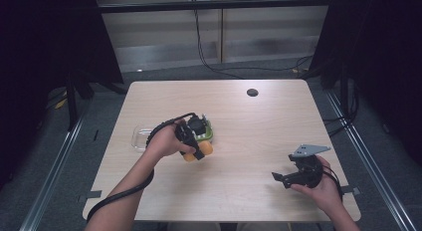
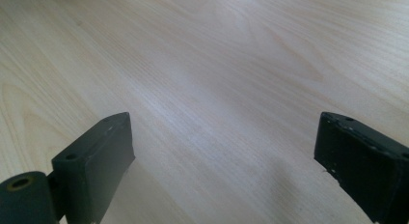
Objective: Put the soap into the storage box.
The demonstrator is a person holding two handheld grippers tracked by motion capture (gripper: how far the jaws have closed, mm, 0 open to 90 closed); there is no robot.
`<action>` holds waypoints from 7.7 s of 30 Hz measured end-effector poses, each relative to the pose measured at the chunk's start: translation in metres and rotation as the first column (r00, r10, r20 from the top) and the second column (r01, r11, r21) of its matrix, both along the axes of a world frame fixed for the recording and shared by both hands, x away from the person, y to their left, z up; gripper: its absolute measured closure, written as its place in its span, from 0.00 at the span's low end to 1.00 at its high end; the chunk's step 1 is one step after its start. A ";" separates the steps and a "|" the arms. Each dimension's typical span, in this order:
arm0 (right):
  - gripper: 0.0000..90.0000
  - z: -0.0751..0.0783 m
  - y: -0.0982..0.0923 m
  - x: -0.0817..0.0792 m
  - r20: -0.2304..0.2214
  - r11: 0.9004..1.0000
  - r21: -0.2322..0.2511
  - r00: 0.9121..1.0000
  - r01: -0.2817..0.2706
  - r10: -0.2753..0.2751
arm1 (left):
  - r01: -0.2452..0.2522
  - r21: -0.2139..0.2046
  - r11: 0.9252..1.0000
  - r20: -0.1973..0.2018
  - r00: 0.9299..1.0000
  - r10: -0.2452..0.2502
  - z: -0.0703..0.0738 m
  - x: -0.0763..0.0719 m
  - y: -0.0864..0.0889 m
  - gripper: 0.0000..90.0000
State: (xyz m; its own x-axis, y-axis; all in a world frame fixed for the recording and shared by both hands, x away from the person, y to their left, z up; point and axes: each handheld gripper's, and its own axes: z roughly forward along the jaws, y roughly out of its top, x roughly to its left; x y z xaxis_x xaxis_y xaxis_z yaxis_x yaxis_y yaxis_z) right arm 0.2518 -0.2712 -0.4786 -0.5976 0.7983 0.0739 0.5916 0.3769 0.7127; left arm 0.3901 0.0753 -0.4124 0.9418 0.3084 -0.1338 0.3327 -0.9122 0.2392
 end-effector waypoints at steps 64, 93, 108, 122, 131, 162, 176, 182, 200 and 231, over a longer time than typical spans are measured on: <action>0.07 0.000 -0.001 0.000 0.005 1.000 -0.004 1.000 -0.004 0.004 | -0.002 0.046 0.999 0.023 1.000 0.001 0.019 0.046 0.003 0.55; 0.07 0.000 -0.001 0.000 0.006 1.000 0.001 1.000 -0.004 0.004 | -0.038 0.059 0.998 0.055 0.998 0.035 0.018 0.060 0.002 0.55; 0.07 0.000 -0.001 0.000 0.007 1.000 -0.003 1.000 -0.002 0.002 | -0.025 0.071 0.997 0.054 0.998 0.021 0.019 0.067 0.002 0.55; 0.07 0.001 -0.002 0.000 0.006 1.000 -0.003 1.000 -0.004 0.004 | -0.053 0.061 0.997 0.053 0.997 0.050 0.015 0.072 0.001 0.55; 0.07 0.001 -0.002 0.000 0.006 1.000 -0.003 1.000 -0.007 0.007 | -0.060 0.059 0.996 0.067 0.996 0.056 0.013 0.076 0.000 0.55; 0.07 0.000 -0.002 0.000 0.007 1.000 -0.005 1.000 -0.010 0.010 | -0.085 0.050 0.995 0.089 0.993 0.080 0.001 0.087 0.001 0.55; 0.07 0.000 -0.002 0.000 0.009 1.000 -0.002 1.000 -0.012 0.012 | -0.070 0.071 0.995 0.079 0.995 0.064 -0.003 0.092 0.002 0.55; 0.07 0.000 -0.003 0.000 0.008 1.000 0.002 1.000 -0.013 0.013 | -0.080 0.058 0.995 0.094 0.993 0.074 -0.007 0.091 0.002 0.55; 0.07 0.000 -0.002 0.000 0.008 1.000 -0.002 1.000 -0.007 0.007 | -0.063 0.071 0.995 0.104 0.993 0.055 -0.016 0.094 0.003 0.55; 0.07 0.000 -0.002 0.000 0.007 1.000 0.001 1.000 -0.008 0.008 | -0.070 0.075 0.995 0.103 0.993 0.063 -0.025 0.096 0.001 0.55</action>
State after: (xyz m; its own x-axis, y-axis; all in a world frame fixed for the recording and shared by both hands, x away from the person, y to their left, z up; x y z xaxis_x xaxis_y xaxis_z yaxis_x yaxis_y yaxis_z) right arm 0.2514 -0.2736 -0.4786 -0.6048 0.7933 0.0702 0.5834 0.3813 0.7171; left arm 0.4860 0.0764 -0.4378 0.9263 0.3766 -0.0130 0.3712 -0.9060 0.2033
